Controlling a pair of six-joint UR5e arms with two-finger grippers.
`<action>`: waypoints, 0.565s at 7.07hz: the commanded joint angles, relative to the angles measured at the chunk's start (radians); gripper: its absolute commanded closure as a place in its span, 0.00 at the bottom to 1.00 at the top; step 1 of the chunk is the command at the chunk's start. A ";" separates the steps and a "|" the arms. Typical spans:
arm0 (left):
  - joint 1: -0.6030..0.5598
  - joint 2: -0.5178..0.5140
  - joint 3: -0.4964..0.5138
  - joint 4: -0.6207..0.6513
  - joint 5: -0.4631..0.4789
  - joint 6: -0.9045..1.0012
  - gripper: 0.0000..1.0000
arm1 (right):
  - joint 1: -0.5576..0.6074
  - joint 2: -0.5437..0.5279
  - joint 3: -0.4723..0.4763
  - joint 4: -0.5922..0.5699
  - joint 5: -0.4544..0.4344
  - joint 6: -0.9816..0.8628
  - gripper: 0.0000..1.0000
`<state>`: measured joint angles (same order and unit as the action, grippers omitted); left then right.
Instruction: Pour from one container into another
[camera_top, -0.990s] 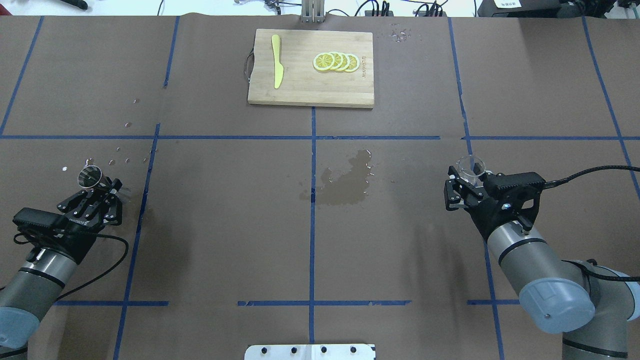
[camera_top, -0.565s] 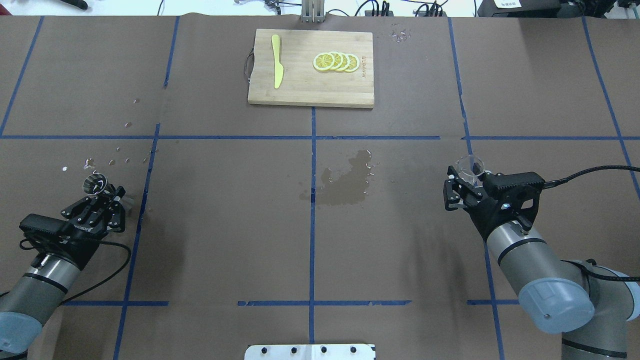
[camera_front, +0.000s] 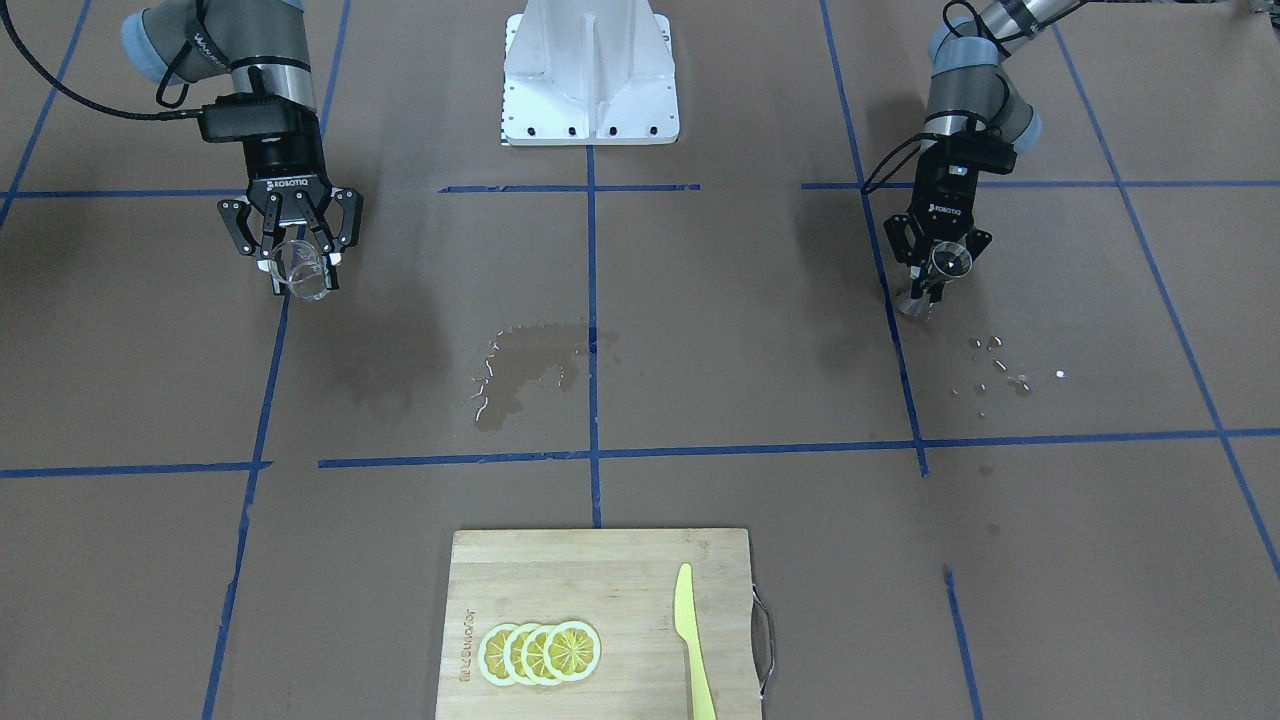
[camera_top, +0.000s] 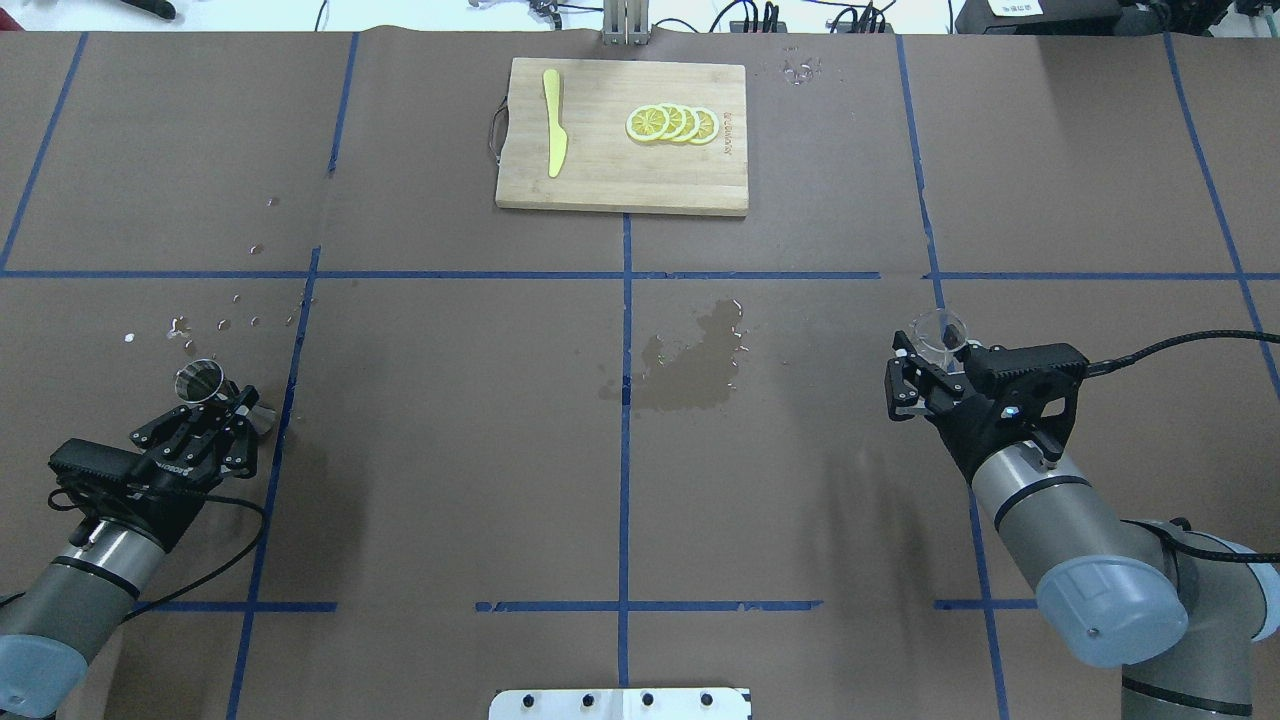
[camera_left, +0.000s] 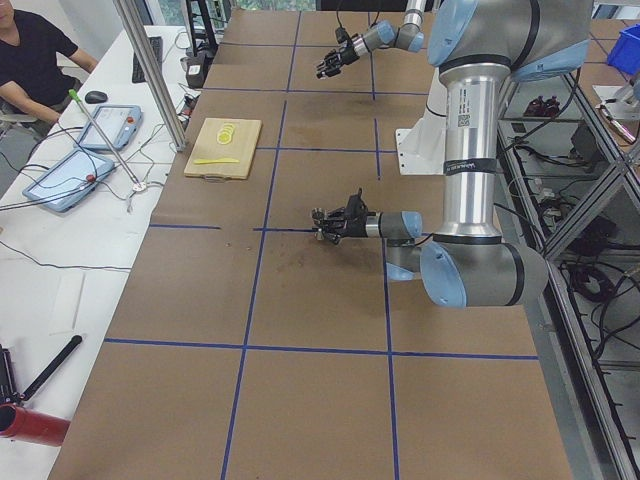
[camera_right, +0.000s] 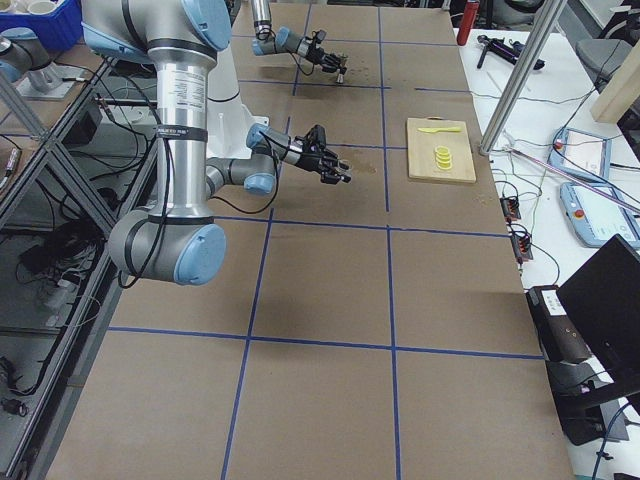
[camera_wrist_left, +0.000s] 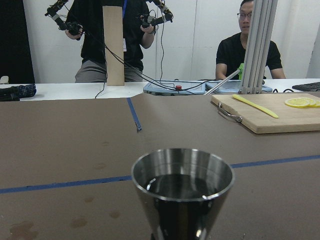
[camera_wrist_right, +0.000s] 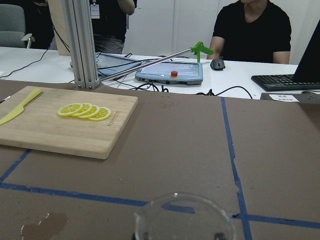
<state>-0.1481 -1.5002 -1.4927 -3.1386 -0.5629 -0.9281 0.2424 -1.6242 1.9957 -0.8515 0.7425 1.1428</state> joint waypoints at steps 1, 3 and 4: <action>0.007 0.000 0.005 0.000 -0.002 0.000 1.00 | 0.000 0.001 0.000 -0.001 0.000 0.000 0.98; 0.012 0.000 0.012 0.000 -0.002 0.000 1.00 | 0.000 0.001 0.000 -0.001 0.000 -0.002 0.98; 0.012 0.000 0.011 0.000 -0.002 0.000 1.00 | 0.000 0.003 0.002 -0.001 0.000 -0.002 0.98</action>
<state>-0.1376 -1.5002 -1.4829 -3.1385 -0.5645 -0.9281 0.2424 -1.6225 1.9962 -0.8528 0.7424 1.1415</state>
